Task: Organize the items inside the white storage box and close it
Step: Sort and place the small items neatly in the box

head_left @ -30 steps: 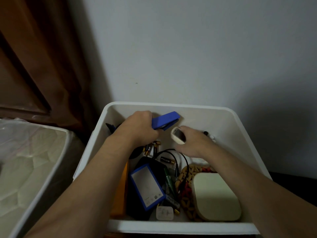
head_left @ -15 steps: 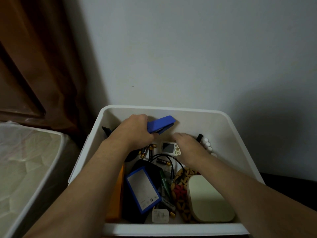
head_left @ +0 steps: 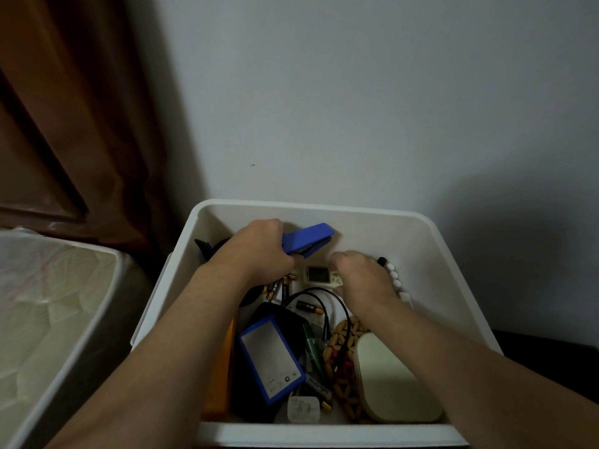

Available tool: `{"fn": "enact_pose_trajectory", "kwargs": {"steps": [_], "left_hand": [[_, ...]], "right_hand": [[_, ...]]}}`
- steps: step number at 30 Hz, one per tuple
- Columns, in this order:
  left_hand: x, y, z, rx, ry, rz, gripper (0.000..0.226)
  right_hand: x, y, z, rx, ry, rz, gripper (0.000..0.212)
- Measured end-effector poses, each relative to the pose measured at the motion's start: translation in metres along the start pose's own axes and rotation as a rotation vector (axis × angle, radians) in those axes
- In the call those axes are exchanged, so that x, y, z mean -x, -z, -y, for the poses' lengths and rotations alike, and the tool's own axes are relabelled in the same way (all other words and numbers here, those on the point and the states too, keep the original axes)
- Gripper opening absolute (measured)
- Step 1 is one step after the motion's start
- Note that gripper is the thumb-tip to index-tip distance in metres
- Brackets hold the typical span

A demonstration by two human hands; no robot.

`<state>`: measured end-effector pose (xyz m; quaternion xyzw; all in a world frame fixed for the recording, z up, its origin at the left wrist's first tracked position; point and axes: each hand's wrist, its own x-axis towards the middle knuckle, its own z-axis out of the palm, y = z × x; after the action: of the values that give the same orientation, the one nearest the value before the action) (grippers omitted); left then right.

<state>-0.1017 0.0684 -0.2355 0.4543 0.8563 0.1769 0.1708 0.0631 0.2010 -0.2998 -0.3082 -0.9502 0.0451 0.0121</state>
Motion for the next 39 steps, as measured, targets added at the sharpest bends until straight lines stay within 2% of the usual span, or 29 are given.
{"fn": "enact_pose_trajectory", "kwargs": {"steps": [6, 10, 12, 14, 18, 21, 25, 29, 32, 34, 37, 39], "left_hand": [[0.001, -0.001, 0.0, 0.059, -0.008, 0.028, 0.034], [0.001, -0.002, -0.001, 0.11, -0.031, 0.01, 0.035], [0.002, -0.003, -0.003, 0.145, -0.057, 0.006, 0.037], [0.002, -0.003, -0.004, 0.224, -0.062, 0.032, 0.037], [0.003, -0.006, -0.013, 0.64, 0.011, 0.164, 0.034], [0.005, -0.003, -0.021, 0.961, 0.09, 0.354, 0.028], [0.006, 0.001, -0.027, 1.112, 0.095, 0.614, 0.028], [0.003, 0.004, -0.027, 1.236, 0.148, 0.639, 0.052], [0.0, -0.001, -0.03, 1.196, 0.131, 0.558, 0.071], [-0.002, -0.009, -0.033, 1.11, 0.136, 0.421, 0.068], [-0.003, -0.018, -0.031, 0.707, 0.111, 0.203, 0.049], [-0.003, -0.023, -0.029, 0.475, 0.083, 0.238, 0.04]], "right_hand": [[-0.004, 0.003, -0.004, -0.185, -0.111, 0.022, 0.03], [-0.008, 0.037, -0.014, -0.367, -0.219, -0.107, 0.026], [-0.005, 0.062, -0.023, -0.449, -0.139, -0.276, 0.024], [0.003, 0.083, -0.031, -0.45, 0.016, -0.398, 0.033], [0.017, 0.097, -0.035, -0.302, 0.305, -0.373, 0.061], [0.023, 0.084, -0.033, -0.249, 0.488, -0.31, 0.077], [0.02, 0.07, -0.032, -0.34, 0.478, -0.346, 0.063], [0.019, 0.067, -0.036, -0.355, 0.446, -0.397, 0.049], [0.021, 0.065, -0.039, -0.383, 0.296, -0.331, 0.027], [0.021, 0.061, -0.043, -0.376, 0.196, -0.295, 0.023], [0.021, 0.057, -0.048, -0.413, 0.084, -0.263, 0.022], [0.022, 0.055, -0.051, -0.434, 0.015, -0.235, 0.021]]}}
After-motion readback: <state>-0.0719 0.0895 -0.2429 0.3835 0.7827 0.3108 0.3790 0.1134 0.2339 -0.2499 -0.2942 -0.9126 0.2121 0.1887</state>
